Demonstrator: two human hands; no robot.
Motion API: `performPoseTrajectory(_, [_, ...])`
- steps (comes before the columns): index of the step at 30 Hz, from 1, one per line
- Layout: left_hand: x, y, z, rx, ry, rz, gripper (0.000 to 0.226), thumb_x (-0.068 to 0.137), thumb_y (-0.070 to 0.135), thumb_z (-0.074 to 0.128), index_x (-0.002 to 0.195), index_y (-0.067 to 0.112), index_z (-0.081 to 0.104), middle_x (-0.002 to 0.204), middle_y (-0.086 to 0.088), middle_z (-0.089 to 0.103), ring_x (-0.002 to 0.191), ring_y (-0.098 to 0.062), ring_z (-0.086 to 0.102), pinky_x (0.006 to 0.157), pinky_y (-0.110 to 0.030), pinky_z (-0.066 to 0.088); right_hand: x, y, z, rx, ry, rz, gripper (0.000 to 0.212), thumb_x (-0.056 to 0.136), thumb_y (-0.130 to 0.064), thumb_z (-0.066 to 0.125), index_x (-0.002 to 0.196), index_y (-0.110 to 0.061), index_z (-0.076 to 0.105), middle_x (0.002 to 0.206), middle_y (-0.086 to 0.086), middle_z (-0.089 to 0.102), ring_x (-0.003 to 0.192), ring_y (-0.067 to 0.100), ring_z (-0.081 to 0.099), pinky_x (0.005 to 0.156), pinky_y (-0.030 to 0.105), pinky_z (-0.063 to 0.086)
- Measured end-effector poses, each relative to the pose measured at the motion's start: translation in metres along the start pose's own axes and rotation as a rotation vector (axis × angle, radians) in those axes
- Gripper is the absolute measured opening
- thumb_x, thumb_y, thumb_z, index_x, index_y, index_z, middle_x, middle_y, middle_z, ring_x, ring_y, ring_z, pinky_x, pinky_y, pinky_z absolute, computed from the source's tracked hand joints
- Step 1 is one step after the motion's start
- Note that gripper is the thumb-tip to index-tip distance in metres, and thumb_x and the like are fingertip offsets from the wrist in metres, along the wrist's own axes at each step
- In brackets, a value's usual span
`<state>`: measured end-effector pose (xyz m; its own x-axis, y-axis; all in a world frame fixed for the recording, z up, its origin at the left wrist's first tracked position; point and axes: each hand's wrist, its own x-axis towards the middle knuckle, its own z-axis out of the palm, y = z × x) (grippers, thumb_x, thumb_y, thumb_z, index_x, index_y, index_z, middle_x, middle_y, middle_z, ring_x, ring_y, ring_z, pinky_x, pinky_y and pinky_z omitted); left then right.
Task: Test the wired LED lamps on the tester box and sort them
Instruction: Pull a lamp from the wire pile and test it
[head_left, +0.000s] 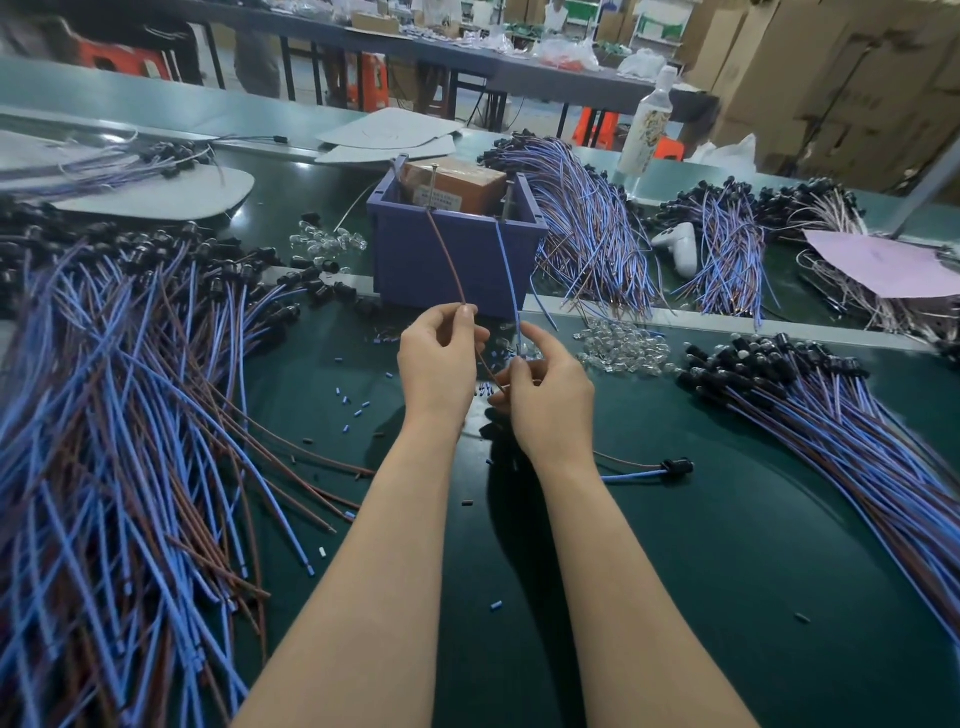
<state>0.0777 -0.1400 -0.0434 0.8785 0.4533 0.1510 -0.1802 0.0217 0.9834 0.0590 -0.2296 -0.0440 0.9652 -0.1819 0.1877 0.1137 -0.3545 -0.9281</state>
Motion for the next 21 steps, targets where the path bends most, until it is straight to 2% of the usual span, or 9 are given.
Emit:
performPoseTrajectory(2, [0.0002, -0.0002, 0.0001, -0.001, -0.01, 0.001, 0.016, 0.097, 0.016, 0.05, 0.095, 0.012, 0.065, 0.07, 0.004, 0.063, 0.067, -0.006, 0.058, 0.077, -0.026, 0.05, -0.0009, -0.0011, 0.0002, -0.018, -0.011, -0.003, 0.04, 0.094, -0.005, 0.045, 0.13, -0.02, 0.054, 0.098, 0.011, 0.069, 0.055, 0.007, 0.065, 0.069, 0.031, 0.058])
performPoseTrajectory(5, [0.0009, -0.0007, 0.0009, 0.0, -0.019, -0.002, 0.016, 0.097, 0.016, 0.05, 0.095, 0.012, 0.065, 0.07, 0.004, 0.063, 0.067, -0.006, 0.058, 0.077, -0.026, 0.05, -0.0008, -0.0013, 0.001, -0.037, -0.006, -0.007, 0.039, 0.095, -0.006, 0.045, 0.129, -0.02, 0.054, 0.098, 0.011, 0.069, 0.061, 0.012, 0.067, 0.071, 0.031, 0.057])
performPoseTrajectory(8, [0.0011, -0.0017, 0.0014, -0.007, -0.022, -0.002, 0.016, 0.097, 0.016, 0.05, 0.094, 0.014, 0.065, 0.07, 0.005, 0.063, 0.067, -0.006, 0.058, 0.077, -0.026, 0.051, 0.0008, -0.0001, 0.0012, -0.024, 0.032, -0.006, 0.038, 0.093, -0.005, 0.046, 0.127, -0.019, 0.055, 0.089, 0.011, 0.07, 0.071, 0.022, 0.069, 0.079, 0.04, 0.055])
performPoseTrajectory(10, [0.0011, -0.0021, 0.0017, -0.005, -0.025, 0.005, 0.016, 0.097, 0.016, 0.05, 0.092, 0.015, 0.065, 0.069, 0.006, 0.063, 0.066, -0.005, 0.058, 0.077, -0.027, 0.05, 0.0007, 0.0002, 0.0011, 0.015, 0.051, 0.0, 0.038, 0.094, -0.005, 0.046, 0.127, -0.02, 0.055, 0.083, 0.012, 0.068, 0.069, 0.023, 0.069, 0.078, 0.043, 0.055])
performPoseTrajectory(14, [0.0018, -0.0024, 0.0022, -0.012, -0.019, 0.006, 0.016, 0.096, 0.015, 0.05, 0.091, 0.015, 0.065, 0.067, 0.006, 0.063, 0.062, -0.002, 0.057, 0.076, -0.026, 0.051, 0.0007, 0.0008, 0.001, 0.068, 0.056, 0.009, 0.038, 0.095, -0.005, 0.045, 0.128, -0.021, 0.054, 0.083, 0.012, 0.067, 0.059, 0.015, 0.067, 0.07, 0.037, 0.058])
performPoseTrajectory(18, [0.0021, -0.0023, 0.0018, -0.006, -0.023, 0.007, 0.015, 0.096, 0.015, 0.05, 0.092, 0.015, 0.065, 0.068, 0.006, 0.063, 0.065, -0.005, 0.057, 0.079, -0.03, 0.051, 0.0007, 0.0006, 0.0006, 0.054, 0.036, 0.005, 0.038, 0.095, -0.004, 0.045, 0.128, -0.02, 0.055, 0.084, 0.013, 0.068, 0.053, 0.007, 0.064, 0.056, 0.019, 0.053])
performPoseTrajectory(21, [0.0022, -0.0018, 0.0018, -0.003, -0.025, 0.002, 0.016, 0.096, 0.015, 0.05, 0.093, 0.014, 0.065, 0.068, 0.006, 0.063, 0.066, -0.005, 0.057, 0.081, -0.032, 0.051, 0.001, -0.0006, 0.0003, 0.045, 0.022, 0.008, 0.038, 0.095, -0.004, 0.045, 0.127, -0.02, 0.055, 0.085, 0.013, 0.068, 0.054, 0.01, 0.064, 0.057, 0.02, 0.053])
